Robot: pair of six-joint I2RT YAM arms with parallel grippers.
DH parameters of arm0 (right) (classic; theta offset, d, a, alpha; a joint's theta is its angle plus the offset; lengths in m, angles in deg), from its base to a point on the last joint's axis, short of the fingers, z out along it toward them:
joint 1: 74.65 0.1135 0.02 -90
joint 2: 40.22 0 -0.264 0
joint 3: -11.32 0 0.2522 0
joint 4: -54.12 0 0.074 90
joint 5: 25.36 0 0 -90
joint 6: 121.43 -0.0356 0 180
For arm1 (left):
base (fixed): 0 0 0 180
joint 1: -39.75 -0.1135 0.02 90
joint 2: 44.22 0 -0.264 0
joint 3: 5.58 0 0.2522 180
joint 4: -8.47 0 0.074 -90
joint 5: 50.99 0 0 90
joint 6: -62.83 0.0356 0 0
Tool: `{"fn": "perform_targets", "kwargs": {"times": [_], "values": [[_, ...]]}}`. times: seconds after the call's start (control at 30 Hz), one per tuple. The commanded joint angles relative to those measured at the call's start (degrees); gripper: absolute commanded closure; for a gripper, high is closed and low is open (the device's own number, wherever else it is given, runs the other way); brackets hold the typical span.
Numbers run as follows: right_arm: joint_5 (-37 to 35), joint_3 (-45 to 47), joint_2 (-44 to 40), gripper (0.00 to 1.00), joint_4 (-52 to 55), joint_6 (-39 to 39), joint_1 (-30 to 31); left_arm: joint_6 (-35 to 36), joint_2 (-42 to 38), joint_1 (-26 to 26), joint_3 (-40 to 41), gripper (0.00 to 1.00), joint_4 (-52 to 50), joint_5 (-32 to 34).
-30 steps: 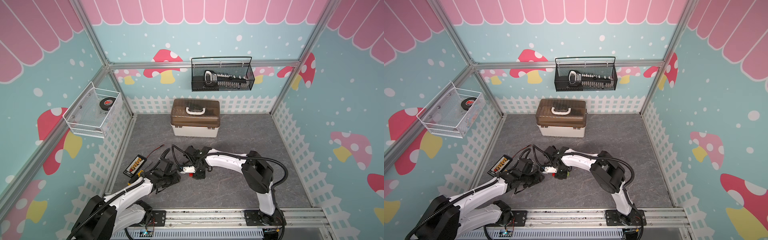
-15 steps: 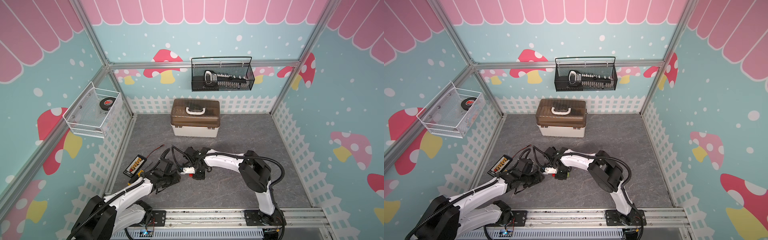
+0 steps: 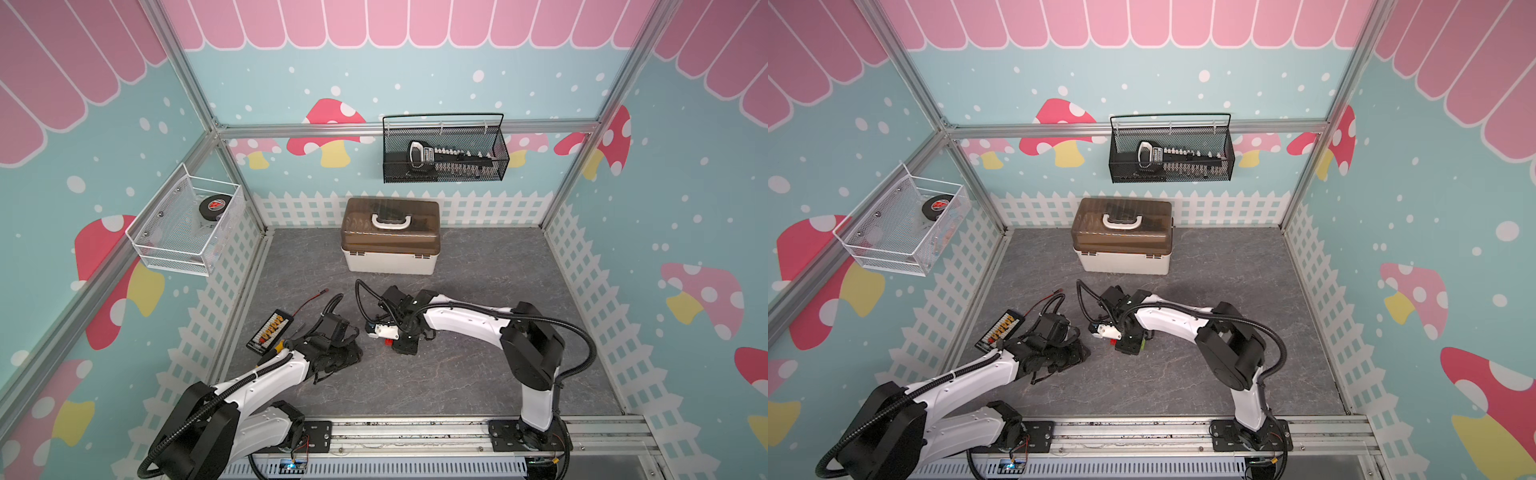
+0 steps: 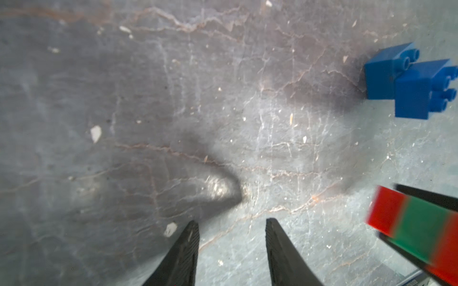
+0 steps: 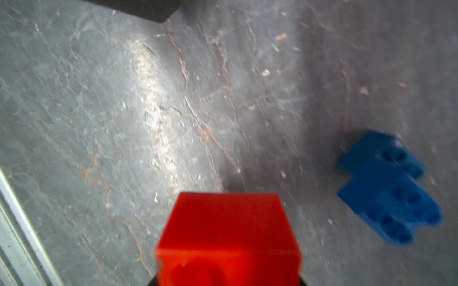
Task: Assemble the letter y with lego
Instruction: Move the lego brick at the center of the board.
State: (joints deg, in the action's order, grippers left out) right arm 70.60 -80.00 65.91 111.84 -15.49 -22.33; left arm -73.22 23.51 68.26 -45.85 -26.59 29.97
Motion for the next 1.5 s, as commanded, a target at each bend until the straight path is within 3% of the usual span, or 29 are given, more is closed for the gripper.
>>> {"fn": "perform_targets", "kwargs": {"times": [0.0,0.23,0.47,0.8,1.03,1.47], "values": [[0.65,3.88,-6.18,0.67,-0.85,-4.88,-1.82,1.60,3.31,-0.48,-2.83,0.54,0.46,0.61],[-1.24,10.43,-10.85,0.68,-5.06,-8.71,-5.34,2.26,13.02,-0.48,-9.50,0.52,6.67,-2.18],[-2.73,10.68,-8.64,0.68,-8.78,-10.56,-9.44,6.01,22.21,-0.59,-19.20,0.46,10.78,-2.35],[-3.45,11.50,-8.81,0.68,-9.89,-11.62,-10.21,5.75,38.68,-1.70,-34.44,0.43,18.82,-11.87],[-3.88,13.22,-10.02,0.68,-10.75,-12.65,-10.48,4.53,42.56,-1.88,-36.31,0.45,20.17,-15.92],[-5.92,13.78,-10.46,0.68,-10.60,-12.88,-11.53,0.75,40.95,-1.44,-28.45,0.62,25.22,-18.65]]}}
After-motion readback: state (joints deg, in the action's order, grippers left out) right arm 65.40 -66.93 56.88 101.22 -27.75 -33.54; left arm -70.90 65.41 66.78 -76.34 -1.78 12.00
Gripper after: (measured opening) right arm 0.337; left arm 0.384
